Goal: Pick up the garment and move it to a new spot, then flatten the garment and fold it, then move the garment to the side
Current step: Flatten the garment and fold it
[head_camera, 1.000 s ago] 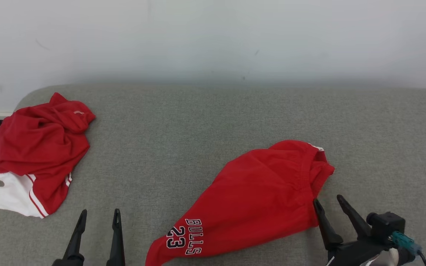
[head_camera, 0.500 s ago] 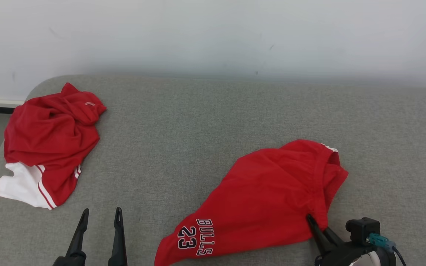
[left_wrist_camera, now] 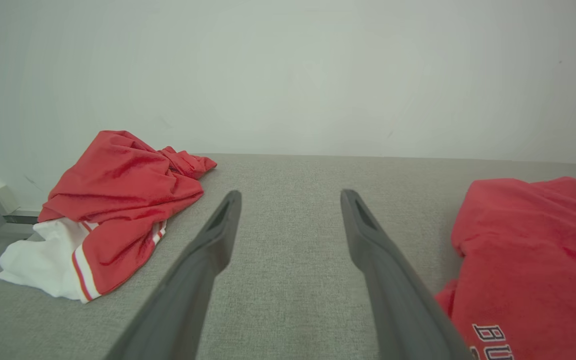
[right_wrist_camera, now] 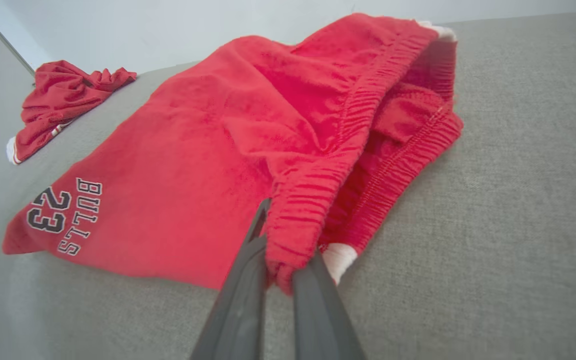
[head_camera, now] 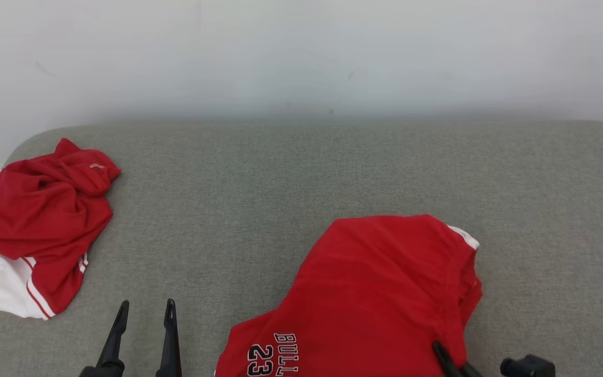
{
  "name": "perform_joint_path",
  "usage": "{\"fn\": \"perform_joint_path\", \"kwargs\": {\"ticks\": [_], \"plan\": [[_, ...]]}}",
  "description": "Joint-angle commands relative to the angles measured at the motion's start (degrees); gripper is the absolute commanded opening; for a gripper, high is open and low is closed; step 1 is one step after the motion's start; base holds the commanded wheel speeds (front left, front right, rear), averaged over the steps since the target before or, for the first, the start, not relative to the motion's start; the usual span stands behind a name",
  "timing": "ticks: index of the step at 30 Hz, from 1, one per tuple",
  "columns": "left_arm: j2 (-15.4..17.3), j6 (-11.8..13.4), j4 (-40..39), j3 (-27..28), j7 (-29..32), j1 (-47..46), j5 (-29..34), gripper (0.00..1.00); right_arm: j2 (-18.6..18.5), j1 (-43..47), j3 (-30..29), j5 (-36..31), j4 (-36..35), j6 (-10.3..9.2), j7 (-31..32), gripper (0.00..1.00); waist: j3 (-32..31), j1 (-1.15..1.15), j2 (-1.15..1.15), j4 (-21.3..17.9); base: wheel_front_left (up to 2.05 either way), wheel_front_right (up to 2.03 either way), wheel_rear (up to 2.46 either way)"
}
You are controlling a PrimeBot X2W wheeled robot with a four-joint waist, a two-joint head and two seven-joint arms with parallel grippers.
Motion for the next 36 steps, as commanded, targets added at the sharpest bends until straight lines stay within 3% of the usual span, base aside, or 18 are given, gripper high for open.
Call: {"fn": "perform_joint_path", "kwargs": {"ticks": [1, 8, 16, 26, 36], "plan": [[-0.11, 0.06, -0.07, 0.08, -0.19, 0.58, -0.15, 1.00, 0.10, 1.05, -0.11, 0.42, -0.88, -0.16, 0.34, 0.00, 0.09, 0.00, 0.00, -0.43, 0.00, 0.00, 0.00], [-0.16, 0.18, -0.44, -0.10, -0.19, 0.68, -0.31, 1.00, 0.77, 8.37, -2.58, 0.75, -12.81, -0.16, 6.18, 0.00, 0.50, 0.00, 0.00, -1.29, 0.00, 0.00, 0.00], [-0.20, -0.04, 0.48, -0.74, -0.19, -0.24, -0.37, 1.00, 0.21, 5.58, -5.65, -1.11, -14.87, -0.16, 9.92, 0.00, 0.32, 0.00, 0.00, -0.36, 0.00, 0.00, 0.00], [-0.21, -0.02, 1.34, -2.25, -0.19, -1.46, -0.76, 1.00, -1.34, -8.73, -2.06, -0.17, -3.02, -0.16, 9.28, 0.00, 0.83, 0.00, 0.00, 2.84, 0.00, 0.00, 0.00], [-0.22, 0.30, 2.18, -3.11, -0.19, -2.55, -1.40, 1.00, -0.75, -23.32, -0.39, 3.18, 17.39, -0.16, 4.24, 0.00, 2.07, 0.00, 0.00, 5.18, 0.00, 0.00, 0.00]]}}
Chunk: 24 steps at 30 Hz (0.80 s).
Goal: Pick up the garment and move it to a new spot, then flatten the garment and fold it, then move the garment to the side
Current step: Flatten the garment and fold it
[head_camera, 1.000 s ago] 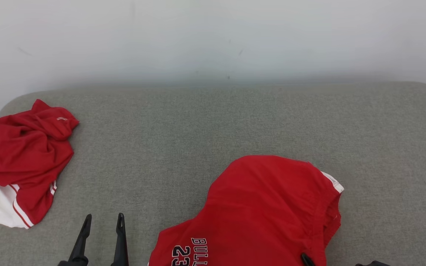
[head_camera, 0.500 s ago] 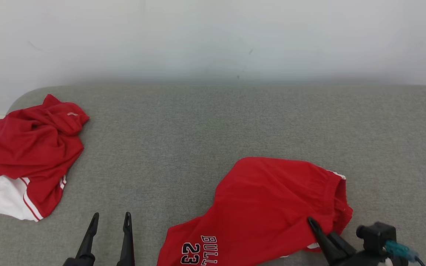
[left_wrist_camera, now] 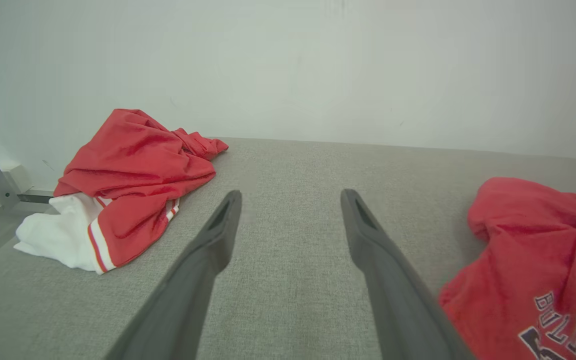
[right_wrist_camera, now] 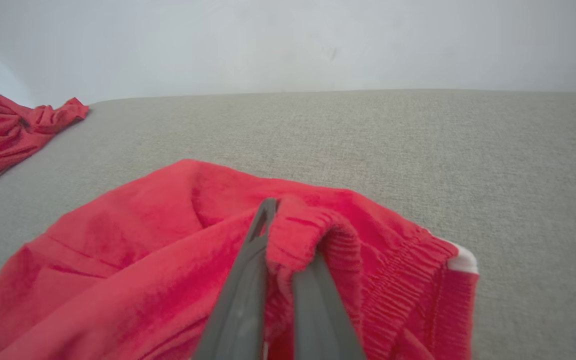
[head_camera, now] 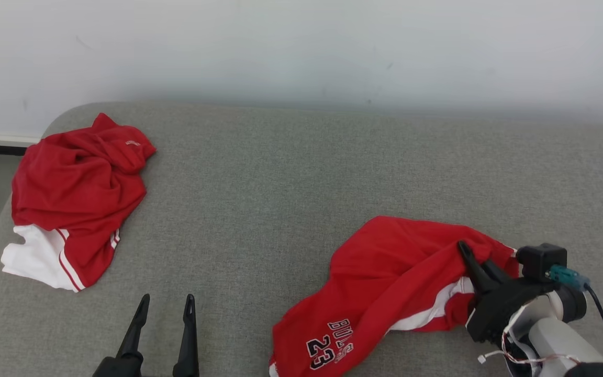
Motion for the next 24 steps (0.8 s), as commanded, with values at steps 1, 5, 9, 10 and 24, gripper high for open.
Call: {"fn": "perform_joint_path", "kwargs": {"ticks": [1, 5, 9, 10, 24], "plan": [[-0.08, 0.21, 0.22, 0.09, -0.19, -0.76, -0.67, 1.00, 1.08, -2.42, 0.31, 0.54, 3.57, -0.16, -1.21, 0.00, 0.56, 0.00, 0.00, 0.31, 0.00, 0.00, 0.00], [-0.09, 0.10, 0.55, 0.12, -0.19, -1.23, -0.65, 1.00, 2.50, -5.91, 2.87, 0.93, 10.05, -0.16, -1.70, 0.00, 0.98, 0.00, 0.00, 0.43, 0.00, 0.00, 0.00], [-0.09, 0.19, 0.68, 0.16, -0.19, -1.60, -0.71, 1.00, 2.91, -7.48, 5.03, 1.62, 12.70, -0.16, -2.49, 1.00, 0.97, 0.00, 0.00, 0.21, 0.00, 0.00, 0.00], [-0.09, 0.26, 0.72, 0.24, -0.19, -1.57, -0.74, 1.00, 2.99, -7.66, 5.49, 2.12, 13.18, -0.16, -3.04, 1.00, 0.83, 0.00, 0.00, 0.02, 0.00, 0.00, 0.00], [-0.08, 0.01, 0.46, 1.30, -0.19, 0.54, -0.80, 1.00, -1.51, 2.53, 7.88, 4.61, 1.51, -0.16, -6.65, 1.00, -1.36, 0.00, 0.00, -4.02, 0.00, 0.00, 0.00]]}}
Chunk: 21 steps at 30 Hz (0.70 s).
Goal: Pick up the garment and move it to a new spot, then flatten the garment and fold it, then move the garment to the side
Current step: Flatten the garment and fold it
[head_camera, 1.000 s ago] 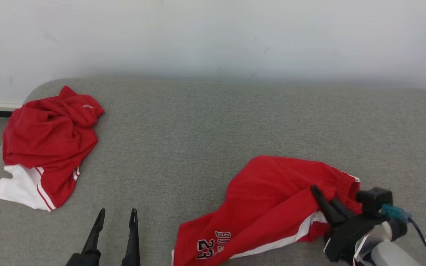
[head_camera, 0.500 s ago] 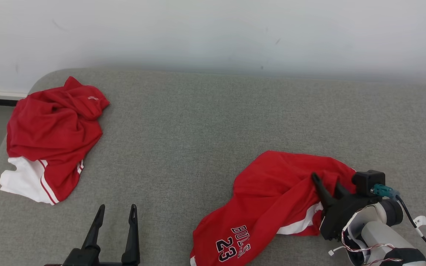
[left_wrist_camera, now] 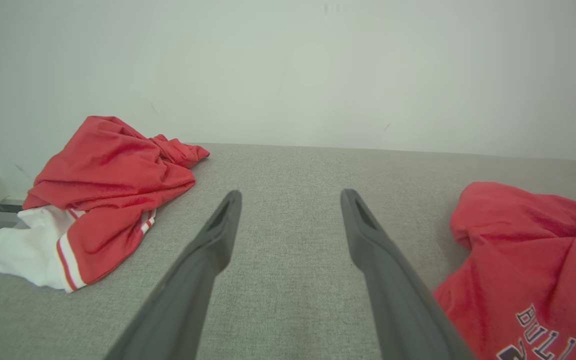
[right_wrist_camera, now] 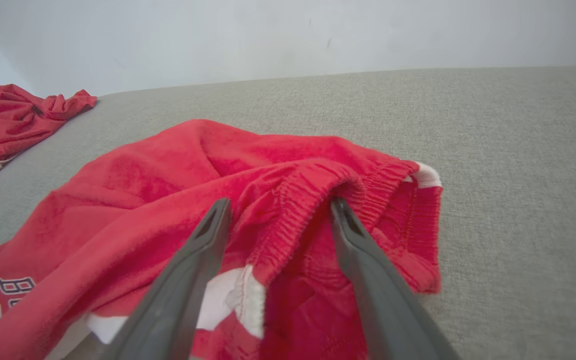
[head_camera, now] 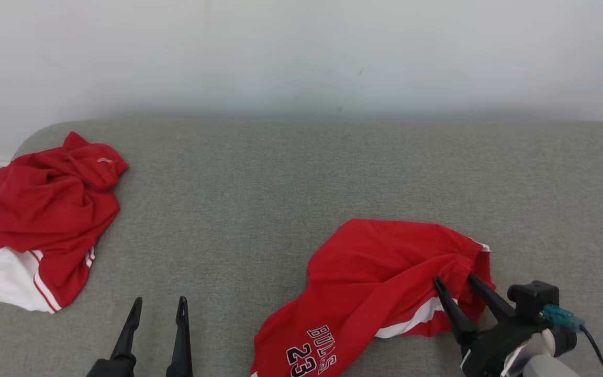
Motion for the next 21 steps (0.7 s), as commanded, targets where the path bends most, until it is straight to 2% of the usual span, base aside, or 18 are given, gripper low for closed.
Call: {"fn": "perform_joint_path", "kwargs": {"ticks": [1, 4, 9, 10, 13, 21], "plan": [[-0.07, 0.08, -0.27, 0.17, -0.19, 0.41, -0.47, 1.00, -0.33, 1.61, -0.52, 0.37, -1.69, -0.15, -0.28, 1.00, -0.13, 0.00, 0.00, -0.84, 0.00, 0.00, 0.00], [-0.07, -0.08, -0.36, 0.35, -0.19, 0.48, -0.38, 1.00, -0.91, 4.90, -2.81, -0.07, -6.08, -0.16, -0.29, 1.00, 0.04, 0.00, 0.00, -1.53, 0.00, 0.00, 0.00], [-0.07, -0.32, -0.37, 0.49, -0.19, 0.61, -0.27, 1.00, -0.27, 11.08, -10.11, -2.62, -13.51, -0.16, -0.24, 1.00, -0.01, 0.00, 0.00, -2.18, 0.00, 0.00, 0.00], [-0.07, -0.38, -0.32, 0.72, -0.19, 0.82, -0.14, 1.00, 0.70, 13.60, -13.80, -4.29, -16.74, -0.16, -0.23, 1.00, -0.27, 0.00, 0.00, -2.47, 0.00, 0.00, 0.00], [-0.07, -0.55, -0.31, 1.16, -0.19, 1.15, 0.21, 1.00, 2.88, 17.37, -19.67, -7.55, -21.19, -0.16, -0.22, 1.00, -0.82, 0.00, 0.00, -2.80, 0.00, 0.00, 0.00], [-0.07, -0.85, -1.31, 2.84, -0.19, 2.53, 1.15, 1.00, 9.68, 24.70, -29.81, -15.12, -30.02, -0.16, -0.22, 1.00, -2.41, 0.00, 0.00, -2.93, 0.00, 0.00, 0.00]]}}
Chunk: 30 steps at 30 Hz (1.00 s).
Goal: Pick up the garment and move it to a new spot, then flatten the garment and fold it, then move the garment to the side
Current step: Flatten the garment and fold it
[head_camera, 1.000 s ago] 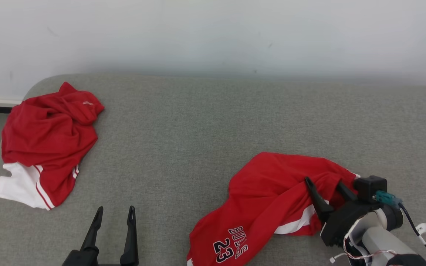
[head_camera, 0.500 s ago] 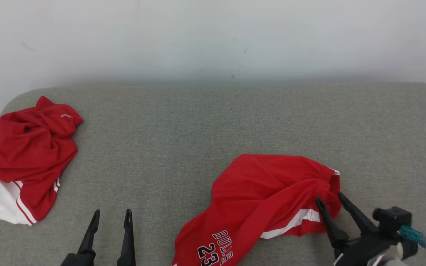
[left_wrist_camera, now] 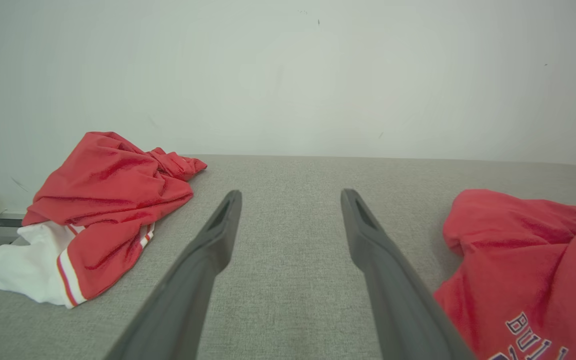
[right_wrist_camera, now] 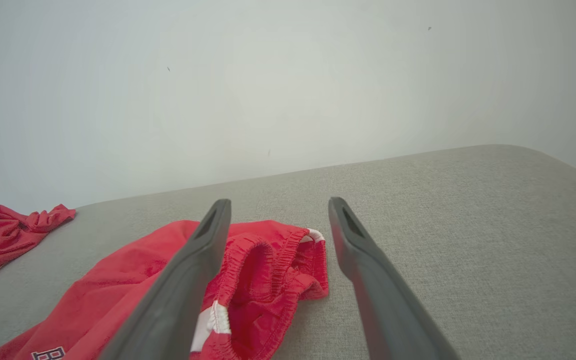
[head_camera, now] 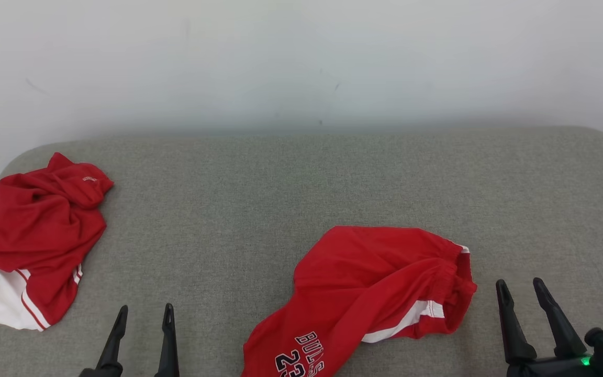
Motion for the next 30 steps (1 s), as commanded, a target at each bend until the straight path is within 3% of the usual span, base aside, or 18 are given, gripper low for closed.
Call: {"fn": "perform_joint_path", "kwargs": {"ticks": [1, 8, 13, 22, 30], "plan": [[-0.07, -0.08, -0.50, 0.38, -0.19, 1.03, 0.37, 1.00, 1.41, 1.67, -1.19, -1.25, -1.47, -0.16, -0.01, 1.00, -0.34, 0.00, 0.00, 0.11, 0.00, 0.00, 0.00], [0.07, 0.44, -0.66, 1.93, -0.19, 1.82, 1.75, 1.00, 4.64, 4.75, -3.60, -3.25, -4.16, -0.16, 0.00, 1.00, -0.74, 0.00, 0.00, 0.25, 0.00, 0.00, 0.00], [0.06, -0.52, 0.32, 1.32, -0.19, 3.09, 1.90, 1.00, 5.15, 4.98, -3.41, -3.38, -4.26, -0.16, -0.01, 1.00, -0.75, 0.00, 0.00, 0.13, 0.00, 0.00, 0.00], [0.50, -3.45, 7.55, -7.23, -0.19, 4.42, 2.10, 1.00, 4.73, 4.11, -2.88, -2.80, -3.84, -0.16, -0.01, 1.00, 0.05, 0.00, 0.00, 0.39, 0.00, 0.00, 0.00], [0.99, -3.79, 12.29, -15.68, -0.19, 5.22, 0.95, 1.00, 4.70, 3.39, -2.94, -2.66, -3.65, -0.16, -0.01, 1.00, 1.30, 0.00, 0.00, 0.63, 0.00, 0.00, 0.00]]}}
